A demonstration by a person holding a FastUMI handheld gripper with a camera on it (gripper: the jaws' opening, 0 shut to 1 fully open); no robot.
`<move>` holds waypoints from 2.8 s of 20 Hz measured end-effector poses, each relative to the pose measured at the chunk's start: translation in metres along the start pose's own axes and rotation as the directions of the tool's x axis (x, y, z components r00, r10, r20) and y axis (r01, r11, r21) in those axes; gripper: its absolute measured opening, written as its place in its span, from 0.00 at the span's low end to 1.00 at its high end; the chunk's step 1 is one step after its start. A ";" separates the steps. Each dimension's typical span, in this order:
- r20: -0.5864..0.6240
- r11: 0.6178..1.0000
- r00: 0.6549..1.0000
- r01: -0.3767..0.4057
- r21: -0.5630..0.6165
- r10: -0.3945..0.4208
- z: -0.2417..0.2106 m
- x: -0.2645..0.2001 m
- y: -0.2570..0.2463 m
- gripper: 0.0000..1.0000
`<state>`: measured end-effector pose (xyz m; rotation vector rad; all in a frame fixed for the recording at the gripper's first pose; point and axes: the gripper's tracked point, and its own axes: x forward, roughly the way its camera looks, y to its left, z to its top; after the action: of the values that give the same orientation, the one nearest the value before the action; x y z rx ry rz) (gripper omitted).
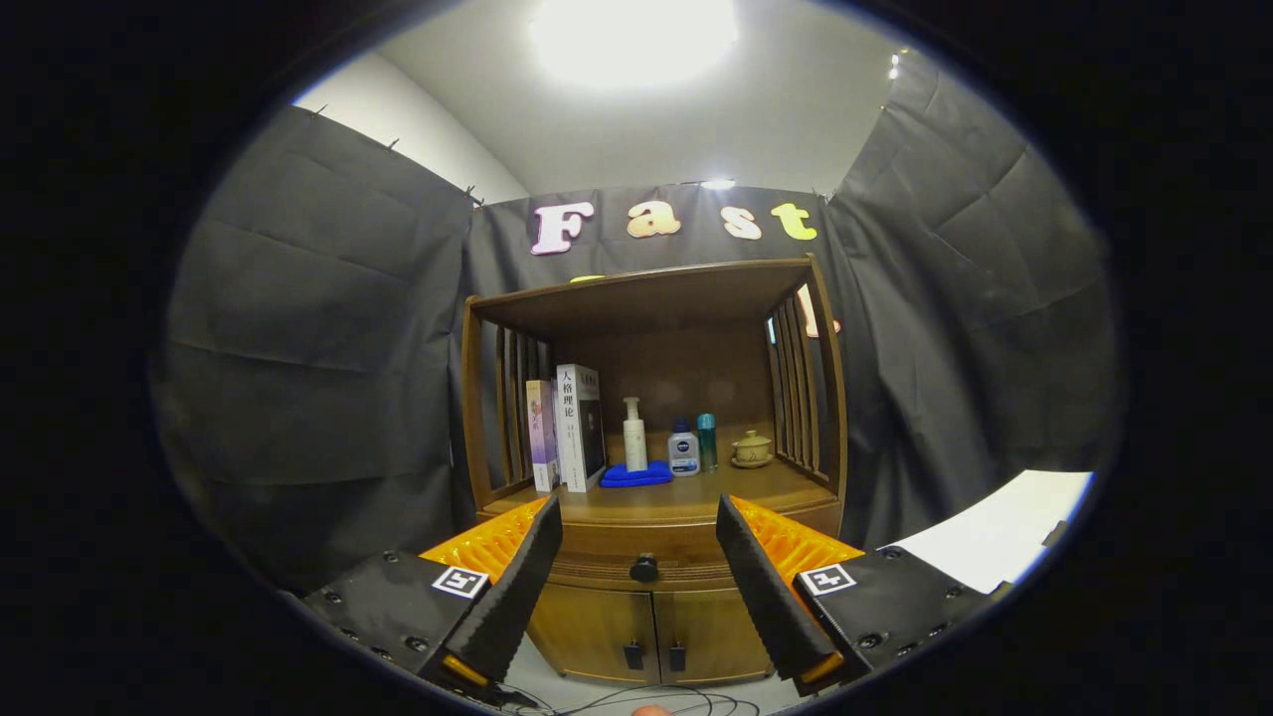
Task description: Pull open the drawer, take out the items inside it, and place them on the countertop above the cabinet.
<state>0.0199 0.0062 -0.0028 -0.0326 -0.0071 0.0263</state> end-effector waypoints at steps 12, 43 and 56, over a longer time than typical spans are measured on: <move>-0.119 1.000 0.993 -0.009 0.026 0.012 -0.045 0.089 0.005 0.98; -0.393 0.999 0.919 0.010 -0.050 -0.028 -0.230 0.194 0.003 0.81; -0.429 0.993 0.896 0.080 -0.086 -0.109 -0.232 0.190 -0.007 0.33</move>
<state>0.2118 -0.0031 -0.2335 -0.1039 0.4389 -0.0797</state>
